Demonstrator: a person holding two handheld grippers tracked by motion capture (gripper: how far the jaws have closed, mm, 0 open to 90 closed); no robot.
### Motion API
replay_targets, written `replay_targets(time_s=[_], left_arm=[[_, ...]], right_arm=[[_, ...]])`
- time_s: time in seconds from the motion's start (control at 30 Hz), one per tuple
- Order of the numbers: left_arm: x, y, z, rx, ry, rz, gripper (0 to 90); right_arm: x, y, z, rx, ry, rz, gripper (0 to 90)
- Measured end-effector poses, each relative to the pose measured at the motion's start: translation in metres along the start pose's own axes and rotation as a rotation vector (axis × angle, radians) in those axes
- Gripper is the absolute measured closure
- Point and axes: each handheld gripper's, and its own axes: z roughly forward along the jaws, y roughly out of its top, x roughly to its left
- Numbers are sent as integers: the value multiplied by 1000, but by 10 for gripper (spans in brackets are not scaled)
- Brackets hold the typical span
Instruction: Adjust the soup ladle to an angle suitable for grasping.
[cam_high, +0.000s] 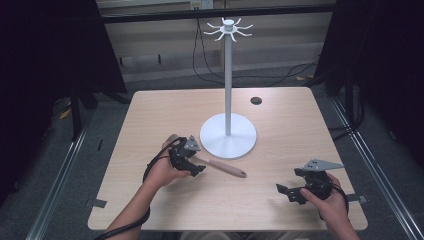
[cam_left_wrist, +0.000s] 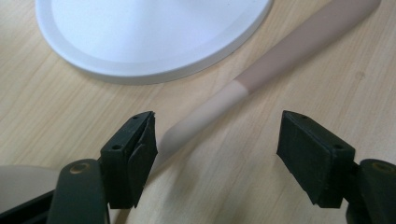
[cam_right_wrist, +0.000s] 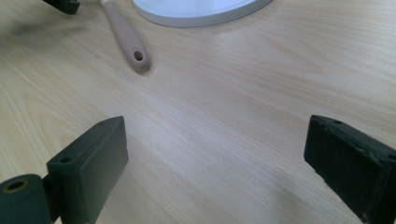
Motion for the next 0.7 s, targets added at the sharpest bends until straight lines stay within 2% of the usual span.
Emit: replay_targets(time_s=[0.07, 0.13, 0.17, 0.2, 0.23, 0.27, 0.3, 0.4, 0.43, 0.47, 0.57, 0.67, 0.7], left_arm=[[0, 2, 2, 4, 1, 12, 269], [0, 4, 4, -7, -10, -1, 269], [1, 5, 5, 7, -19, 20, 269], [0, 6, 8, -3, -18, 8, 269], [1, 6, 8, 16, -24, 28, 269], [1, 7, 9, 22, -35, 29, 269], [-1, 7, 11, 14, -33, 14, 269], [-1, 8, 16, 22, -37, 18, 272], [-1, 9, 17, 25, -56, 18, 272], [-1, 9, 18, 33, -40, 37, 271], [-4, 9, 20, 41, -33, 60, 276], [-6, 7, 20, 23, -26, 47, 293], [-6, 7, 19, 35, -28, 65, 297]], right_arm=[[-1, 0, 0, -5, 1, 1, 59], [-1, 1, -1, -7, -3, 7, 59], [-1, 1, -1, -7, -4, 7, 59], [-1, 0, -1, -3, -2, 11, 59], [-2, 0, -1, -4, -3, 10, 59], [-2, 0, -1, -4, -3, 10, 59], [-2, 0, -1, -4, -3, 10, 59], [-2, 0, -2, -6, -6, 11, 59], [-2, 0, -2, -6, -6, 11, 59], [-2, 0, -2, -6, -6, 11, 59], [-2, 0, -2, -7, -4, 12, 59], [-3, 0, -3, -10, -1, 19, 59], [-3, -1, -3, -10, 0, 19, 59]])
